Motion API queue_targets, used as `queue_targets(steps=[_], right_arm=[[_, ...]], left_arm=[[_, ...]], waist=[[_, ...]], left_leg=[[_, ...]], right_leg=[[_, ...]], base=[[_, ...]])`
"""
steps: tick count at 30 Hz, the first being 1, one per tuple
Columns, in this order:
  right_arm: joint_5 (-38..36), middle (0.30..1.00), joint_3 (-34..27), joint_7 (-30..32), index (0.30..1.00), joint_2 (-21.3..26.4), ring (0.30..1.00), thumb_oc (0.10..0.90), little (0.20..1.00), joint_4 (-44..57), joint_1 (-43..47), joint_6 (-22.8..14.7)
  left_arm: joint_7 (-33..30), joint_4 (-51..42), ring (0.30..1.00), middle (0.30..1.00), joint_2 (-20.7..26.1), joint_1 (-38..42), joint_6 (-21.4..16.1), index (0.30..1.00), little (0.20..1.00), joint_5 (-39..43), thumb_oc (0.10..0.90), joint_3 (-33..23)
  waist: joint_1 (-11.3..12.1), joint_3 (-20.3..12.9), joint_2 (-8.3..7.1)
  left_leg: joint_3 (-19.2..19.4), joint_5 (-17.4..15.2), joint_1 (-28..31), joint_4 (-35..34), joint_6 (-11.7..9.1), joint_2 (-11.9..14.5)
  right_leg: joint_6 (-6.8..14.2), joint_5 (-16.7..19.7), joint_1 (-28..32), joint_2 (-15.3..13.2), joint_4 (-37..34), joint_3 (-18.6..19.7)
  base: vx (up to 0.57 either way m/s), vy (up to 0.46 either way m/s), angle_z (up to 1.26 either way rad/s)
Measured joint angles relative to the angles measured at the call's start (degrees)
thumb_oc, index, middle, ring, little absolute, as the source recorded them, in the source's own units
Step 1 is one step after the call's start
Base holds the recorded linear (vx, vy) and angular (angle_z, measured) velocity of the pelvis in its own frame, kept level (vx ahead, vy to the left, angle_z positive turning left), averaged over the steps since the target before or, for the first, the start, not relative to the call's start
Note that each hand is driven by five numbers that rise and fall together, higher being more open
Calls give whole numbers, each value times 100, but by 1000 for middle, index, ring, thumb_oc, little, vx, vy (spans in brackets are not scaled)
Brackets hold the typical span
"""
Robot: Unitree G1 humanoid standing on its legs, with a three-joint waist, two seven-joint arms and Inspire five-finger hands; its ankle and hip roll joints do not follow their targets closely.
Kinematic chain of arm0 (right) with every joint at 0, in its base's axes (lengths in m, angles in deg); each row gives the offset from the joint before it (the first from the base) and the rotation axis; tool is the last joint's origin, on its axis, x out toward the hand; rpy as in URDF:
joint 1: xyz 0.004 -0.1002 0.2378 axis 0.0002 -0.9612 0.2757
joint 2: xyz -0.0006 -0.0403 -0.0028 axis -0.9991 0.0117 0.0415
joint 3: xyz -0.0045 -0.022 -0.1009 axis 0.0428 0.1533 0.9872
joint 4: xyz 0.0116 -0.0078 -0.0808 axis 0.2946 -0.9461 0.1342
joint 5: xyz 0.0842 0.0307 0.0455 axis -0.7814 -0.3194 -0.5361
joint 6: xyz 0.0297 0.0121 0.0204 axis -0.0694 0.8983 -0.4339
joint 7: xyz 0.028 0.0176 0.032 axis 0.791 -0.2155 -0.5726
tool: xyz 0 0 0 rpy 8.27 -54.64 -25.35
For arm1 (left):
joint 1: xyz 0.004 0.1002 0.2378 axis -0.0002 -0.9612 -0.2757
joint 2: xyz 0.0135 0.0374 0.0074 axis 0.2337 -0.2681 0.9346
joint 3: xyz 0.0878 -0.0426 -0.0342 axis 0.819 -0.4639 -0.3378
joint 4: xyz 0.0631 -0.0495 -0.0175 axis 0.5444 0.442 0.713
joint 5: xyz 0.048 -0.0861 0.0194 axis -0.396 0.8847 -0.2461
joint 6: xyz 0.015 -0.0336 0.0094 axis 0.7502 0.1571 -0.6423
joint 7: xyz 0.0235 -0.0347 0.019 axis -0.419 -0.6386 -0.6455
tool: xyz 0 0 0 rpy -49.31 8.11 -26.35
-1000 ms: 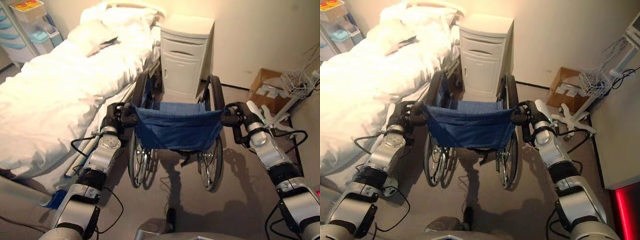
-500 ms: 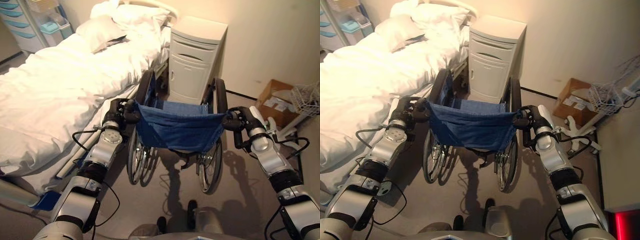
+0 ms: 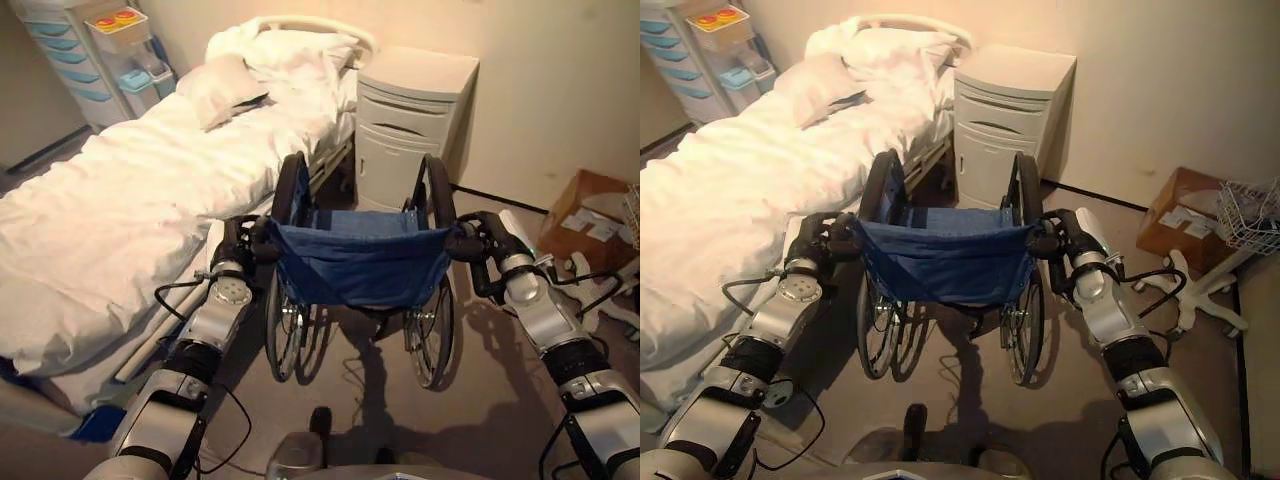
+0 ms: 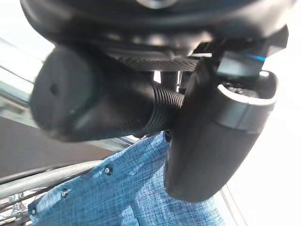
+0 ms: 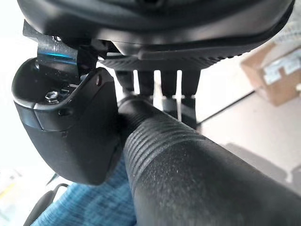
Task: Push the wheelchair next to the bed
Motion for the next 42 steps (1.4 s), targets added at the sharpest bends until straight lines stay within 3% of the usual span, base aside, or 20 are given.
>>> queue_targets(steps=[1, 3, 4, 5, 6, 7, 16, 28, 33, 42], right_arm=[[0, 300, -35, 0, 300, -6, 300, 400, 300, 0, 6, 7], [1, 300, -92, 0, 300, -79, 300, 400, 300, 8, 5, 7], [13, 300, -109, 0, 300, -162, 300, 400, 300, 28, 10, 7], [14, 413, -110, 2, 413, -219, 413, 475, 413, 70, -5, 7], [14, 825, -109, 5, 825, -241, 825, 750, 825, 90, -19, 11], [13, 900, -106, 6, 900, -272, 900, 800, 900, 123, -33, 22], [-124, 900, -156, 13, 900, -301, 900, 800, 900, 191, -67, 152], [-124, 900, -353, 44, 900, -303, 900, 800, 900, 872, -775, 187], [-126, 900, -408, 135, 900, -303, 900, 800, 900, 1405, -1097, 348], [-96, 900, -475, 541, 900, -332, 900, 800, 900, 2009, -1546, 252]], left_arm=[[16, -1, 300, 300, 10, 75, 41, 300, 300, -4, 400, 7], [64, 3, 305, 305, 96, 139, 51, 305, 305, -7, 403, 16], [113, 5, 900, 900, 174, 159, 52, 900, 900, -6, 800, 15], [152, 22, 900, 900, 247, 169, 52, 900, 900, -6, 800, 10], [170, 29, 900, 900, 270, 167, 52, 900, 900, -6, 800, 8], [230, 41, 900, 900, 323, 168, 52, 900, 900, -4, 800, -6], [324, -12, 900, 900, 355, -24, 53, 900, 900, -4, 800, -73], [366, -538, 900, 900, 343, -708, 51, 900, 900, -133, 800, -291], [322, -927, 900, 900, 414, -1024, 50, 900, 900, -529, 800, -344], [47, -1579, 900, 900, 434, -1552, 18, 900, 900, -1179, 800, -438]], waist=[[11, -7, 11], [7, -51, -69], [-73, -91, -133], [-170, -124, -182], [-202, -154, -200], [-219, -186, -229], [-223, -221, -200], [-228, -336, -119], [-245, -338, -119], [-276, -319, -139]], left_leg=[[59, 205, 4, -2, 154, -2], [121, 195, 14, -31, 241, -78], [127, 175, 6, -49, 270, -139], [127, 158, 13, -48, 296, -188], [135, 141, 15, -48, 319, -207], [174, 145, 35, -48, 363, -242], [244, 37, 193, -49, 393, -291], [257, 30, 197, -88, 390, -277], [257, 21, 151, -89, 407, -277], [248, 34, 98, -54, 390, -288]], right_leg=[[52, -16, -1, -20, -5, -18], [89, -23, -27, -155, -15, -152], [139, 1, -28, -218, -62, -157], [206, 43, 21, -260, -146, -168], [246, 68, 46, -276, -203, -166], [275, 92, 85, -302, -266, -160], [318, 120, 345, -337, -489, -134], [317, 113, 323, -338, -481, -108], [310, 112, 272, -337, -481, -96], [339, 133, 230, -337, -492, -98]], base=[[82, 40, -29], [58, 40, -28], [62, 42, -12], [59, 34, -3], [63, 32, -6], [55, 26, -10], [36, 16, -2], [2, 1, 0], [0, 0, 0], [0, 0, 0]])
